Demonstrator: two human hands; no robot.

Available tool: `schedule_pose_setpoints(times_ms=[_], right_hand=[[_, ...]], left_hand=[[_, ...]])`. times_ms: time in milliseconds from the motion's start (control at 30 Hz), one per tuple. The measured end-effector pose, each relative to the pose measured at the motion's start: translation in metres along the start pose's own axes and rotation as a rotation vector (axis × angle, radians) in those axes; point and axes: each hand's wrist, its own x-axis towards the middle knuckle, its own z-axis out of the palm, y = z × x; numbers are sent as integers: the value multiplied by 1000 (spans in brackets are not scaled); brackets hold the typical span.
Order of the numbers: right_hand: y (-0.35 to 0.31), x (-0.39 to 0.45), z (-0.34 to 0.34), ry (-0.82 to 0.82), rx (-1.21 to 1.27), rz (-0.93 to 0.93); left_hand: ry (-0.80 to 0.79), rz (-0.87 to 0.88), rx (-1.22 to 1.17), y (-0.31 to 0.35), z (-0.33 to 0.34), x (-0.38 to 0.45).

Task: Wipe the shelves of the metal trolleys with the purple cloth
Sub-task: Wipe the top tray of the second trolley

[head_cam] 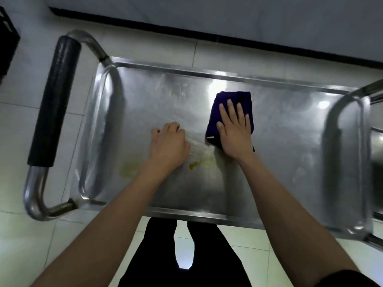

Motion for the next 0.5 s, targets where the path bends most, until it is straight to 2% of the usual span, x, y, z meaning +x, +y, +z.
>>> schedule_pose_setpoints(times_ms=[167,500], right_hand=[[40,-15,-3,13,-6,35],[22,-12,13,29,-56,55]], left_hand=[[0,-14,28,9,3,2],[27,4,17,0,6,5]])
